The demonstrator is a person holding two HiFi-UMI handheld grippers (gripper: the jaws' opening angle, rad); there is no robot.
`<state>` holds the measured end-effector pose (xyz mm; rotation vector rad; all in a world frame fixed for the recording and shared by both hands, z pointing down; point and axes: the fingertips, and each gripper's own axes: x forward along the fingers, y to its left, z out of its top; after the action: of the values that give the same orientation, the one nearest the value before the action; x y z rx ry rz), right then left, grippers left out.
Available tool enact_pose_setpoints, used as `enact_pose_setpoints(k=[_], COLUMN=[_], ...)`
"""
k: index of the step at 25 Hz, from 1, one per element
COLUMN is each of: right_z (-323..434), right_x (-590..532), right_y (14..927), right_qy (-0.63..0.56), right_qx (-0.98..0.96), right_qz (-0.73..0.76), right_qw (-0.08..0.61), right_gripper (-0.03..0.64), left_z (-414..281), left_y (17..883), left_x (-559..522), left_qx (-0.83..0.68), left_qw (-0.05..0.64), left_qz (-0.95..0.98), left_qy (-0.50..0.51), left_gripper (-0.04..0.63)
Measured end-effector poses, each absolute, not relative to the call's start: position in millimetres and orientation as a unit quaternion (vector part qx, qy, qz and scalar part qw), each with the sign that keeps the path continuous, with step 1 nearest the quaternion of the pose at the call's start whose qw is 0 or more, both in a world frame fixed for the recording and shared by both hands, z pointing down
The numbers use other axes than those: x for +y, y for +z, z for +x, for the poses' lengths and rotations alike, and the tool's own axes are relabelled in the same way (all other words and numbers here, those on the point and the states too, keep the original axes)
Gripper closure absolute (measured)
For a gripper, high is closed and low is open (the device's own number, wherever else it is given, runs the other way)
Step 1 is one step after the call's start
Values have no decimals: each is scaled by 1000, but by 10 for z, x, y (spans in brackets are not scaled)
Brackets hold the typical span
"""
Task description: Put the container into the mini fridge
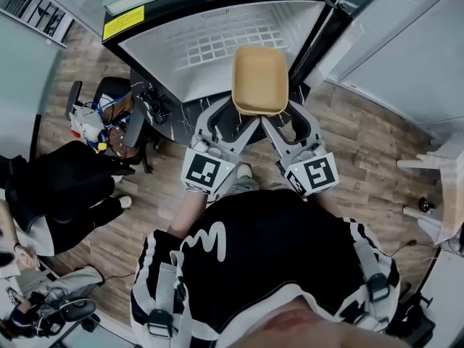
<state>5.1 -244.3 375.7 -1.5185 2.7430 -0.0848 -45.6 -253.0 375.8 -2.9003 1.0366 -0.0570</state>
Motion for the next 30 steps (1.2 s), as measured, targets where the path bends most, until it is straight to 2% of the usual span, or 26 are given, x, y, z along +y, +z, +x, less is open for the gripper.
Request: enact_pose_setpoints(k=[30], right_z=[164], right_x=[-2826], right_y=[3954], right_qy=[-36], right_qx=[884], right_qz=[-465], right_qw=[-29], right_gripper=[376], left_z=[-341], left_y=[3963], left_x=[-2902], left_qx=[357], left_qw=[12], left_qz=[-933], left_qy=[-31], left_gripper=[328])
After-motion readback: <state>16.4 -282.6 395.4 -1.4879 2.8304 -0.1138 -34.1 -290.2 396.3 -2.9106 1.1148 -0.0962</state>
